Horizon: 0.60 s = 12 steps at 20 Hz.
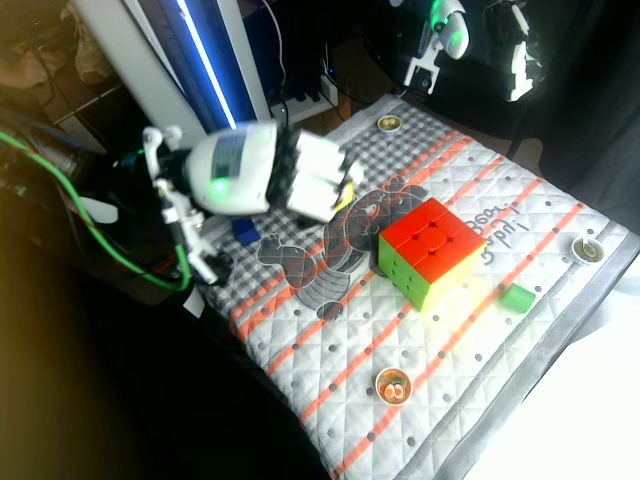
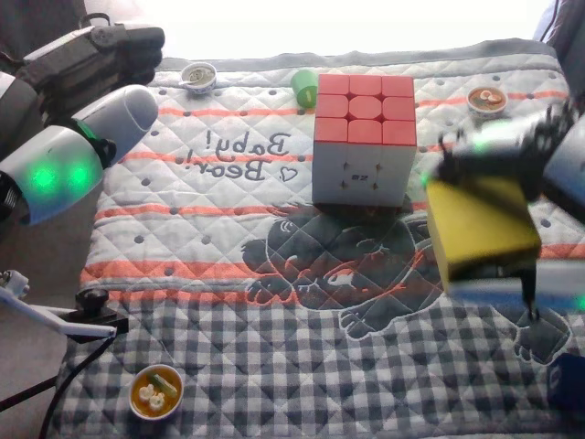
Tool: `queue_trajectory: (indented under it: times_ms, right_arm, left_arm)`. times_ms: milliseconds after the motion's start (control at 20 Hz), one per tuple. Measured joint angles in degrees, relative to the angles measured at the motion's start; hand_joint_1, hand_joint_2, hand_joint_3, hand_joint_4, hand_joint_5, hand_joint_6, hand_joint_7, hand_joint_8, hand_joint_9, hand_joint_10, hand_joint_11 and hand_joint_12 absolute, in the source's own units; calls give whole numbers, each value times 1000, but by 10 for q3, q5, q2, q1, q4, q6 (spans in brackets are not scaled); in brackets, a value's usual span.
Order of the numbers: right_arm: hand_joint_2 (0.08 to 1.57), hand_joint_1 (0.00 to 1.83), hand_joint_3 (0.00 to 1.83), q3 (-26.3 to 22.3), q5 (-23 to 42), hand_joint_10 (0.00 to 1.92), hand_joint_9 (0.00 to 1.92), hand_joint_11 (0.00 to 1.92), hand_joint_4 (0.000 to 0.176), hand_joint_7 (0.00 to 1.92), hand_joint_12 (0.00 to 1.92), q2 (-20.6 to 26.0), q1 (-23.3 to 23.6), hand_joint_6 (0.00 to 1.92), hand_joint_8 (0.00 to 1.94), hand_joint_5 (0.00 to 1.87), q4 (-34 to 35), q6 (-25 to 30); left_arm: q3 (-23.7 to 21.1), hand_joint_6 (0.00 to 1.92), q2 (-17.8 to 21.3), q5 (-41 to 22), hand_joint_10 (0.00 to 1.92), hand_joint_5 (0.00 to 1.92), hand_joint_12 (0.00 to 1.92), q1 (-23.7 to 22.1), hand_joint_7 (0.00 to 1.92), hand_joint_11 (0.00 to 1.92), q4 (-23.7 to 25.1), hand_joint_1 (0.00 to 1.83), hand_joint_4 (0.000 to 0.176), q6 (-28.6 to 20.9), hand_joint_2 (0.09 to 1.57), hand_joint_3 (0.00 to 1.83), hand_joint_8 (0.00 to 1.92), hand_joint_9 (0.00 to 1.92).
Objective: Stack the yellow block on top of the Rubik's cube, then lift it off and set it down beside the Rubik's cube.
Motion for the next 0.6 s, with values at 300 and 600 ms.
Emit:
queue_trajectory:
  times_ms: [300,600]
  right_arm:
    - [1181,1116,0,1,-90,1406,725,654,0,769,1705,-12,-2,1194,1136,846,-21,0]
    - [891,808,0,4,-133,821,4,0,0,27,1468,-17,-2,671,746,227,-22,0]
  left_arm:
    - [-1,1677,0,0,789,501,1479,0,574,0,-2,721,176,0,1381,0,493,290]
    - [-1,1668,0,0,863,508,1601,0,585,0,-1,726,176,0,1378,0,539,313]
